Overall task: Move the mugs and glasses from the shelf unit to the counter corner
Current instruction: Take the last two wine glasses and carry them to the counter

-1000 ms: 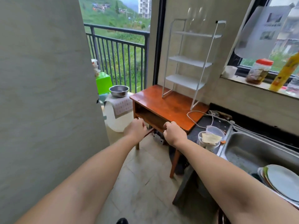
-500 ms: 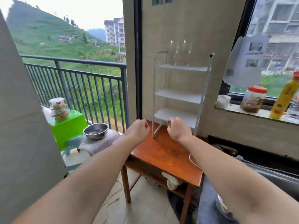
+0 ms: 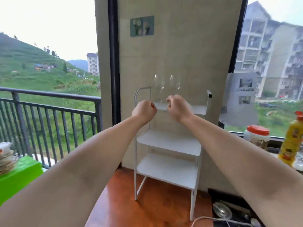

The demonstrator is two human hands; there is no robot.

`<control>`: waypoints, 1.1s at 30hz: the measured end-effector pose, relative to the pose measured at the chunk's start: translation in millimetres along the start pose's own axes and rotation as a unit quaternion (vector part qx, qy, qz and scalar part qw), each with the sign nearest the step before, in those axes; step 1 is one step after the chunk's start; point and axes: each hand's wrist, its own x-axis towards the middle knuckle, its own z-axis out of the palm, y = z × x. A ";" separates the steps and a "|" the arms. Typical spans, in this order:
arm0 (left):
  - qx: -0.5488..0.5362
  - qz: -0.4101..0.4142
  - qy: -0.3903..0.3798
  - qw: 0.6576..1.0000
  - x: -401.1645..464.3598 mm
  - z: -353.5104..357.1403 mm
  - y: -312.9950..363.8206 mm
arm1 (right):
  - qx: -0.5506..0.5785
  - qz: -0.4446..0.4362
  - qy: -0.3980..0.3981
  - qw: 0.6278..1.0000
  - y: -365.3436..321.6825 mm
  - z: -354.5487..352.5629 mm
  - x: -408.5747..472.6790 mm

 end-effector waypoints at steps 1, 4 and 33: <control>-0.009 0.003 -0.001 1.000 13.8 1.1 3.0 | -0.008 0.001 0.012 1.000 2.5 -0.6 13.1; -0.030 0.009 0.000 1.000 56.0 9.3 9.2 | -0.015 0.037 0.035 0.999 15.9 0.8 50.7; -0.364 -0.153 -0.067 0.916 155.3 52.4 3.0 | 0.352 0.317 -0.065 0.878 40.2 38.7 125.9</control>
